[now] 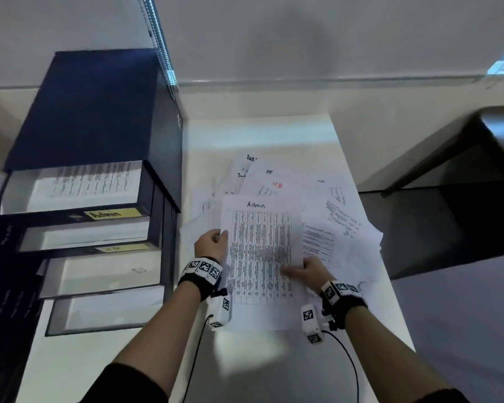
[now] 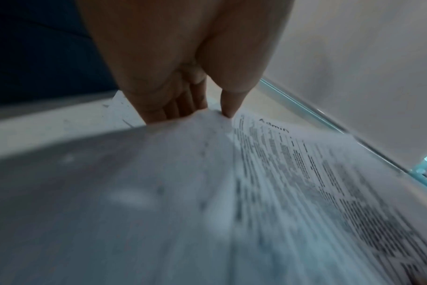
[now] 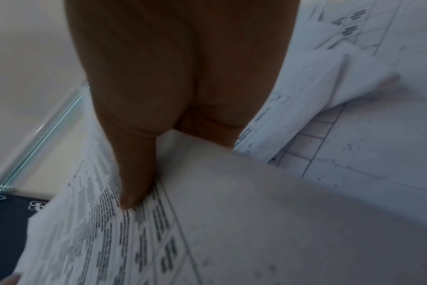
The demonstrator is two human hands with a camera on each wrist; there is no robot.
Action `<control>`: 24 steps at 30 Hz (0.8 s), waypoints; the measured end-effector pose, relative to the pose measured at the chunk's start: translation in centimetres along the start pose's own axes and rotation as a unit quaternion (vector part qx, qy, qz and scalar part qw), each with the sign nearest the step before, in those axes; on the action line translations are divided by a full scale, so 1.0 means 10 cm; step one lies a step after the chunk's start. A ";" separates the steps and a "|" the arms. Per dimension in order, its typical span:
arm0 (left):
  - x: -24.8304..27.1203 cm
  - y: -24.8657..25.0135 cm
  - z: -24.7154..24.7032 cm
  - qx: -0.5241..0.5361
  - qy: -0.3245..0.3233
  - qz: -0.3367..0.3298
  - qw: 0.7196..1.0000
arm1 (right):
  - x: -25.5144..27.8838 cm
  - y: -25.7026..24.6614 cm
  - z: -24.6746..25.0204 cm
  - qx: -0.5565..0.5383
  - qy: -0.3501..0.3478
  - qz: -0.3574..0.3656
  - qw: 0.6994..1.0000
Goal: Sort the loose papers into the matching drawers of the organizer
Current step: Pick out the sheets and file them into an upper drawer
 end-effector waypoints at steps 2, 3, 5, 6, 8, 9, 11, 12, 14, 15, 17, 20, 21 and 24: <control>0.01 0.05 -0.03 0.051 -0.004 -0.008 0.999 | -0.06 0.08 0.08 -0.001 0.013 -0.011 1.000; 0.01 0.06 -0.06 0.074 -0.019 -0.009 0.997 | -0.10 0.09 0.15 0.008 0.039 -0.011 0.999; 0.02 0.06 -0.12 0.115 -0.042 -0.015 0.992 | -0.11 0.03 0.34 0.038 0.103 0.017 0.994; 0.02 0.07 -0.13 0.127 -0.048 -0.016 0.991 | -0.09 0.00 0.43 0.043 0.134 0.031 0.990; 0.01 0.06 -0.15 0.127 -0.051 -0.016 0.990 | -0.04 -0.02 0.61 0.045 0.187 0.042 0.980; 0.00 0.03 -0.16 0.127 -0.052 -0.007 0.991 | -0.03 0.01 0.68 0.050 0.209 0.039 0.976; -0.03 -0.04 -0.14 0.138 -0.030 0.011 0.990 | -0.02 0.14 0.86 0.067 0.253 0.023 0.965; -0.04 -0.06 -0.12 0.136 -0.017 0.014 0.990 | 0.00 0.22 0.95 0.065 0.272 0.010 0.960; -0.06 -0.10 -0.10 0.132 0.000 0.009 0.991 | 0.03 0.34 1.07 0.061 0.289 -0.005 0.955; -0.05 -0.11 -0.09 0.134 0.004 0.010 0.991 | 0.02 0.40 1.09 0.061 0.284 -0.005 0.957; -0.07 -0.17 -0.07 0.119 0.013 0.023 0.993 | -0.01 0.46 1.05 0.050 0.253 0.009 0.966; -0.13 -0.23 -0.17 0.129 -0.014 0.043 0.991 | 0.00 0.35 0.85 0.032 0.192 0.043 0.980; -0.12 -0.23 -0.24 0.137 -0.038 0.050 0.989 | 0.01 0.28 0.76 0.034 0.170 0.055 0.983; -0.02 -0.22 -0.38 0.099 -0.093 0.067 0.988 | 0.00 0.13 0.46 0.027 0.110 0.075 0.991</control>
Point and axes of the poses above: each hand's wrist, its own x-axis away from the middle knuckle, its own z-axis out of the back of the hand, y = z × x, the point moved 9 cm from there along -x, towards the middle knuckle, and after that the axes turned 1 degree about y, right-handed, at the moved point
